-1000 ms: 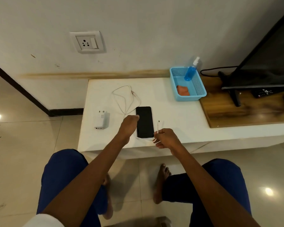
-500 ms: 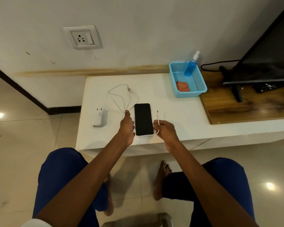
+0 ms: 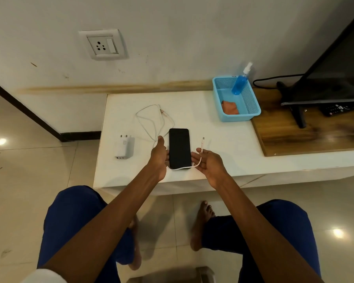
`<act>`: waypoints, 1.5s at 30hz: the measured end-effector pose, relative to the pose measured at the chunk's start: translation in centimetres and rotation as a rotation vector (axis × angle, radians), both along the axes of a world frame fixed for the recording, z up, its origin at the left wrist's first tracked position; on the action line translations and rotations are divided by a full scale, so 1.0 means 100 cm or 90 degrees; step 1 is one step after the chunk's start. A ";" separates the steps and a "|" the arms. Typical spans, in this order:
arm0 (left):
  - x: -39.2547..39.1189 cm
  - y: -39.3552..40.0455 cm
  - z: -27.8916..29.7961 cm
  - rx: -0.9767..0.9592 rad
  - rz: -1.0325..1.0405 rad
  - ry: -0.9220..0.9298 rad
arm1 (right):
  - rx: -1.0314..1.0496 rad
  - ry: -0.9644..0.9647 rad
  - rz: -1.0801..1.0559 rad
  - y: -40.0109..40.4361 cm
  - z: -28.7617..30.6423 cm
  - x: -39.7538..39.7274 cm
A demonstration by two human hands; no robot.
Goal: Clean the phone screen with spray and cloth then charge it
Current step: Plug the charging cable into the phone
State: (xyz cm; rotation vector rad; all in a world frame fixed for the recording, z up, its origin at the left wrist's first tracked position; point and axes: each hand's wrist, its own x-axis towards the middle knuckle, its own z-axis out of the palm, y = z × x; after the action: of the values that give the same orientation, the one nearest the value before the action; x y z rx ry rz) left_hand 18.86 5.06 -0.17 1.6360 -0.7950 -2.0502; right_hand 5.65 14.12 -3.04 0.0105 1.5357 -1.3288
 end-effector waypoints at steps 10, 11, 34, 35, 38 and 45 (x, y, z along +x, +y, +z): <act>-0.010 -0.013 -0.014 -0.057 -0.070 -0.009 | -0.012 -0.019 -0.010 -0.001 -0.004 -0.001; -0.011 -0.015 -0.014 -0.064 -0.076 -0.012 | -0.016 -0.026 -0.010 -0.001 -0.005 -0.001; 0.004 -0.030 -0.019 0.020 0.023 0.427 | -0.204 0.272 0.101 -0.016 0.021 0.008; 0.005 -0.030 -0.019 0.029 0.029 0.454 | -0.212 0.283 0.101 -0.016 0.024 0.007; 0.008 -0.036 -0.013 0.042 0.050 0.513 | -0.244 0.304 0.070 -0.017 0.029 0.006; 0.018 -0.061 0.004 0.029 0.144 0.644 | -0.231 0.300 0.049 -0.030 0.031 0.005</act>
State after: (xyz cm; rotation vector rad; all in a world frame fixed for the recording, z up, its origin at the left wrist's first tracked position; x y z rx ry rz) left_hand 20.62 -1.03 0.28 0.4826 -0.1822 -2.3122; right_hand 6.14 11.08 0.02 -0.6232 1.6293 -1.6040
